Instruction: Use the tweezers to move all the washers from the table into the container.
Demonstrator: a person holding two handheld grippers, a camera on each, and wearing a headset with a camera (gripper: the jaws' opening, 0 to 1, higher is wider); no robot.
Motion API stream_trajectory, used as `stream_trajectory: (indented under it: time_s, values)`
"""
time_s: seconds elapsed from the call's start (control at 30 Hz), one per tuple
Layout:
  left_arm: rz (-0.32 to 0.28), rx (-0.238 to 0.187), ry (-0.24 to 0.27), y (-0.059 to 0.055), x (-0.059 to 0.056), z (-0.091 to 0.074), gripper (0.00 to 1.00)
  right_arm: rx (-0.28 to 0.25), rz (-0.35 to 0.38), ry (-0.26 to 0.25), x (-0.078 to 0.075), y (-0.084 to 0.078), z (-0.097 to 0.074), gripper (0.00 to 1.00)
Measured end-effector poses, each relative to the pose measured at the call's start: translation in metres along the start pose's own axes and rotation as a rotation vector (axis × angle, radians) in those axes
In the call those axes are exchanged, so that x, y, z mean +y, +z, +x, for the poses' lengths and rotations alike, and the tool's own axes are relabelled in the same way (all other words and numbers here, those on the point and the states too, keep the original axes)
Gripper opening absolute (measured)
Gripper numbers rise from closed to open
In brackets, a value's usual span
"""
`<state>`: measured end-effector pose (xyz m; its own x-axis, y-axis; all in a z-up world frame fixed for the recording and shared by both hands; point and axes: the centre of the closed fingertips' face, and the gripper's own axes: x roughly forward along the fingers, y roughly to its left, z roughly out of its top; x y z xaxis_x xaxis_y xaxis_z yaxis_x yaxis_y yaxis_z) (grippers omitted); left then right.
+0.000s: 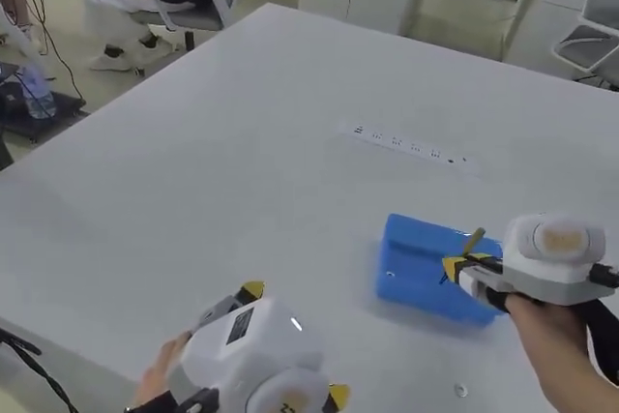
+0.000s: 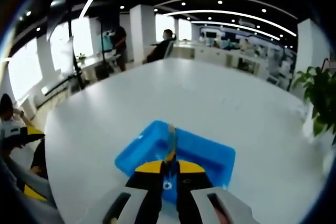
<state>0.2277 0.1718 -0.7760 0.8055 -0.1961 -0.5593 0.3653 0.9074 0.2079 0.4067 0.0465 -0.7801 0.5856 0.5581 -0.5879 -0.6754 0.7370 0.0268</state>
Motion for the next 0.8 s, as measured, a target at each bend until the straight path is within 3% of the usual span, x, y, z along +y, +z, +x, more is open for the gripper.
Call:
stream_trajectory:
  time_s: [0.23,0.37,0.5,0.8]
  values:
    - [0.0,-0.006,0.008,0.001,0.002,0.0,0.82,-0.08,-0.019,0.026,0.006,0.021,-0.036,0.05]
    - [0.006,-0.005,0.007,0.001,0.001,0.0,0.81,-0.105,-0.01,0.04,0.011,0.023,-0.051,0.05]
    - [0.005,-0.003,0.009,0.001,0.002,0.0,0.81,-0.1,0.008,0.051,0.021,0.009,-0.067,0.05]
    - [0.014,0.002,0.006,0.0,0.001,0.001,0.8,-0.021,-0.021,0.055,0.035,-0.039,-0.073,0.05]
